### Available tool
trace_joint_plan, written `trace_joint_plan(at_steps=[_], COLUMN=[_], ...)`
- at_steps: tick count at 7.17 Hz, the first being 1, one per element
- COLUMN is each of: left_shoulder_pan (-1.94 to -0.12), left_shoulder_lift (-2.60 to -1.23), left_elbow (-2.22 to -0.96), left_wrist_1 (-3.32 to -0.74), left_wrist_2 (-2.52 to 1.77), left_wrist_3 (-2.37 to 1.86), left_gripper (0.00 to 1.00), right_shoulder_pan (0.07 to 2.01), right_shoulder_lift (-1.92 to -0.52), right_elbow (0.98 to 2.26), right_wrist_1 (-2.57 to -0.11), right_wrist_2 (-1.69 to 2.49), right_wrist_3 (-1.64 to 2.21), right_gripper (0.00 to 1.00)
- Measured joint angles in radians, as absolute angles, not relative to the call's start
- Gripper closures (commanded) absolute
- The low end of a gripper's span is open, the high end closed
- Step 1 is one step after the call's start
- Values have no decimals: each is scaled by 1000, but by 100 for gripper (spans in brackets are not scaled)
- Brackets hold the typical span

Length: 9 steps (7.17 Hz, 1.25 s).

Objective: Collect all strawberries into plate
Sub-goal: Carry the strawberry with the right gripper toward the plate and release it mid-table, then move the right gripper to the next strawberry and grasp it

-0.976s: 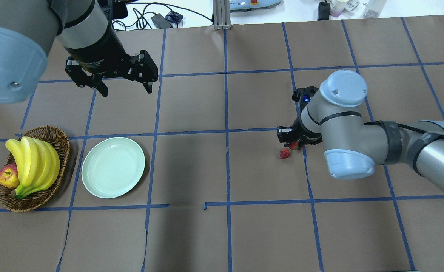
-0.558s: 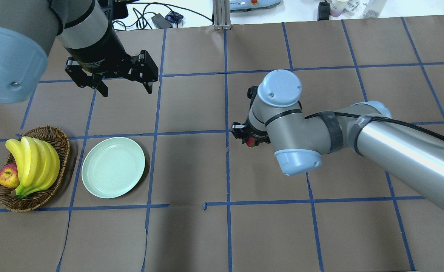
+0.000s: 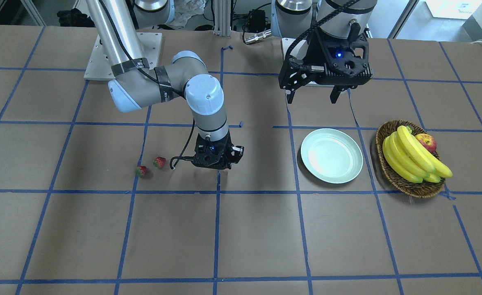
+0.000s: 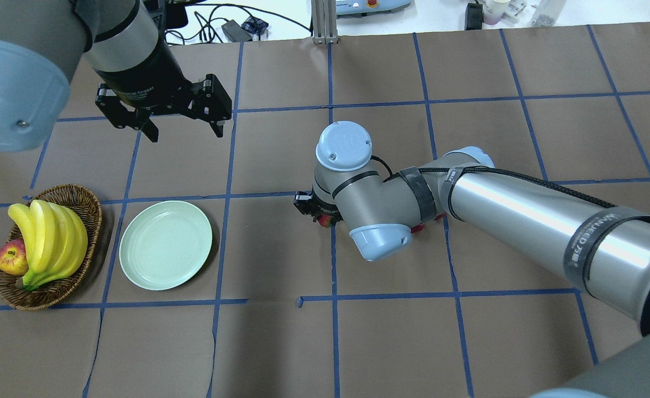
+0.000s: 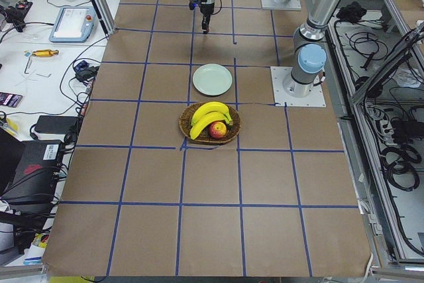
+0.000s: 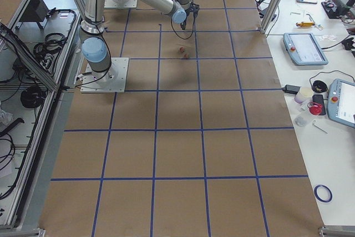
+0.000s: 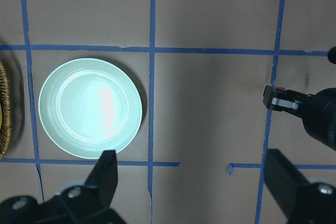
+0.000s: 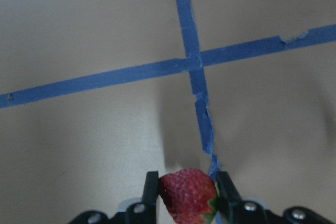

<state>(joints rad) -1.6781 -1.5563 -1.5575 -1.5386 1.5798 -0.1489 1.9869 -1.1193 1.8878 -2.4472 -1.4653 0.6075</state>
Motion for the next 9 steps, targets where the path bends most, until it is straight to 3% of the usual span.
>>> trace_joint_plan(at_steps=[4,9], left_shoulder_pan=[-1678,-1679], left_shoulder_lift=[-1554,-1557], left_elbow=[-1557,-1561], left_wrist_1=[-1538,-1538], left_wrist_2=[1582,1581], left_wrist_3=[-148,-148], left_gripper=[0,0], right_shoulder_pan=[1964,1629], right_shoulder_lift=[-1159,-1281], right_elbow=[1893,1977], right_wrist_1=[-2436,-2208], right_wrist_2=[-1489,-1606], right_wrist_3=[570,208], right_gripper=[0,0])
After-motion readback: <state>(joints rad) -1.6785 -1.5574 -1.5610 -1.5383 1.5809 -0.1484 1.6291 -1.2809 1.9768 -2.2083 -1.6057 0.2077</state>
